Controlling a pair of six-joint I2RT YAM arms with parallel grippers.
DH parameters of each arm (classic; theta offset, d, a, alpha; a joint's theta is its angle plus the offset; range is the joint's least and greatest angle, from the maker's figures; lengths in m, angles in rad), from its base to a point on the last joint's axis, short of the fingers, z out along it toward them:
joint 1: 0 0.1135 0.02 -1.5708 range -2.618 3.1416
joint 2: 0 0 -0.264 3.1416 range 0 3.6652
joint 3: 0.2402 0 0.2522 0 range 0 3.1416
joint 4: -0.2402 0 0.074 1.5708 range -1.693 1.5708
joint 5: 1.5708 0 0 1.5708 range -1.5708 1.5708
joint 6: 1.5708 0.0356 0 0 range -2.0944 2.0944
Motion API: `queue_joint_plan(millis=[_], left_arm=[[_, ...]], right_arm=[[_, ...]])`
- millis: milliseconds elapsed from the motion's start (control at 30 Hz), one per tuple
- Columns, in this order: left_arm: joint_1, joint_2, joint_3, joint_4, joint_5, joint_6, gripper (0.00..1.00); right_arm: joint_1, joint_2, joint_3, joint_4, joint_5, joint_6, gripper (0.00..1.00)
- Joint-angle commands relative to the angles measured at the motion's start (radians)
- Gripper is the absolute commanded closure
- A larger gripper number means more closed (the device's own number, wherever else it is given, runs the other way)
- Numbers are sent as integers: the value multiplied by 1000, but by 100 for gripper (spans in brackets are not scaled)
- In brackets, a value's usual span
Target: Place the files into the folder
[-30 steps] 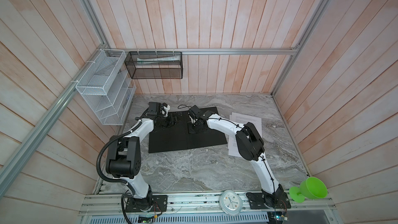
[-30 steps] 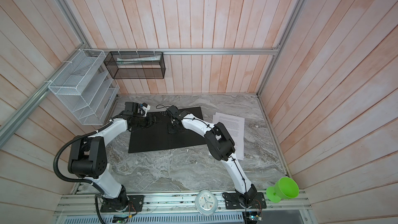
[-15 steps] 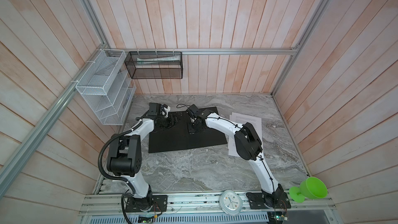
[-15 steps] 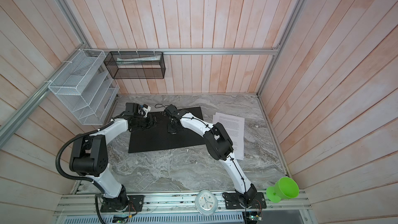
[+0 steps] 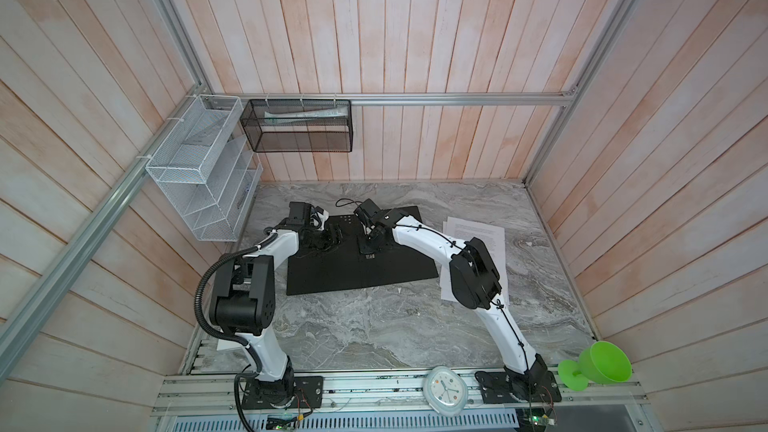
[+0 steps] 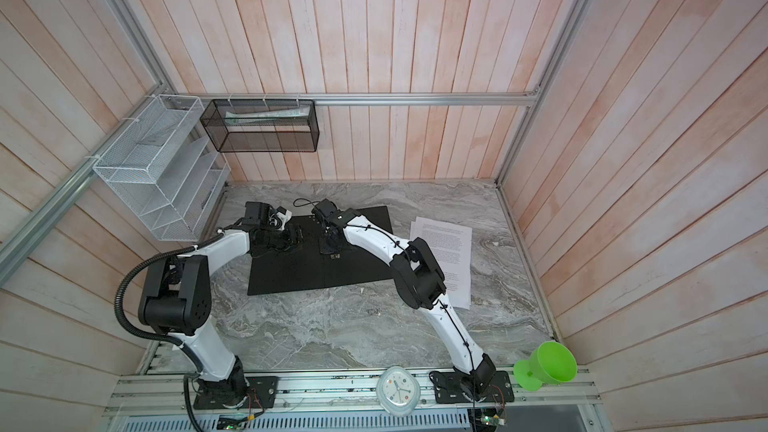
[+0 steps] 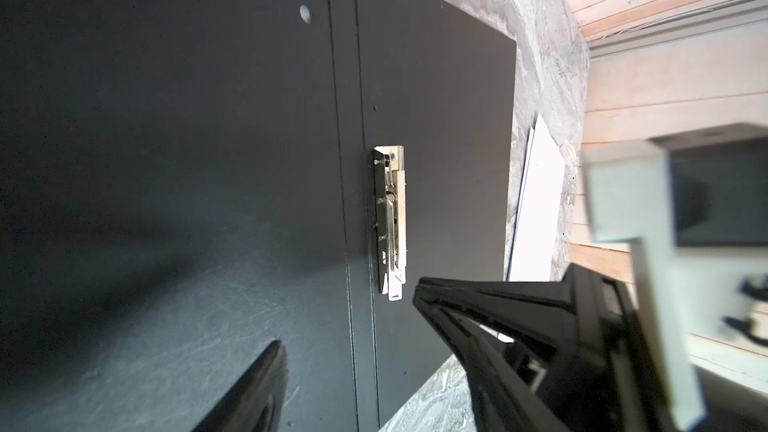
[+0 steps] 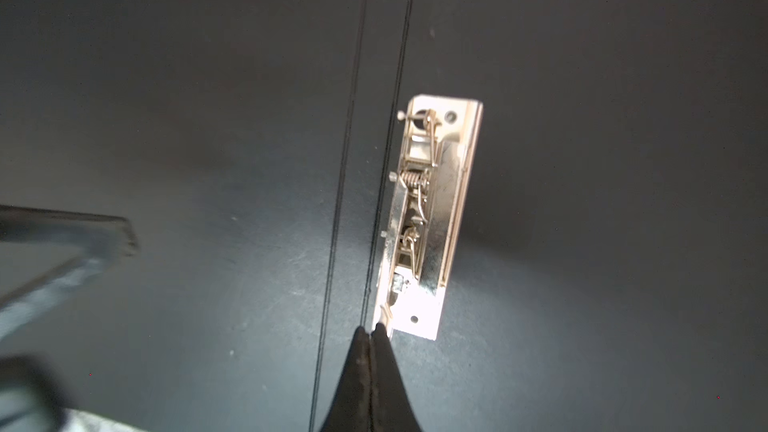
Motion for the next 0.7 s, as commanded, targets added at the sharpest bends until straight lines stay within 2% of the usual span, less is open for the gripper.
queue_joint_plan(millis=[0, 500, 667], left_arm=[[8, 9, -7, 11, 28, -7, 30], [51, 35, 11, -8, 46, -19, 32], [51, 16, 22, -11, 45, -8, 32]], right_arm=[[11, 34, 29, -57, 20, -12, 98], [8, 32, 55, -71, 40, -39, 96], [-24, -10, 116, -149, 172, -53, 89]])
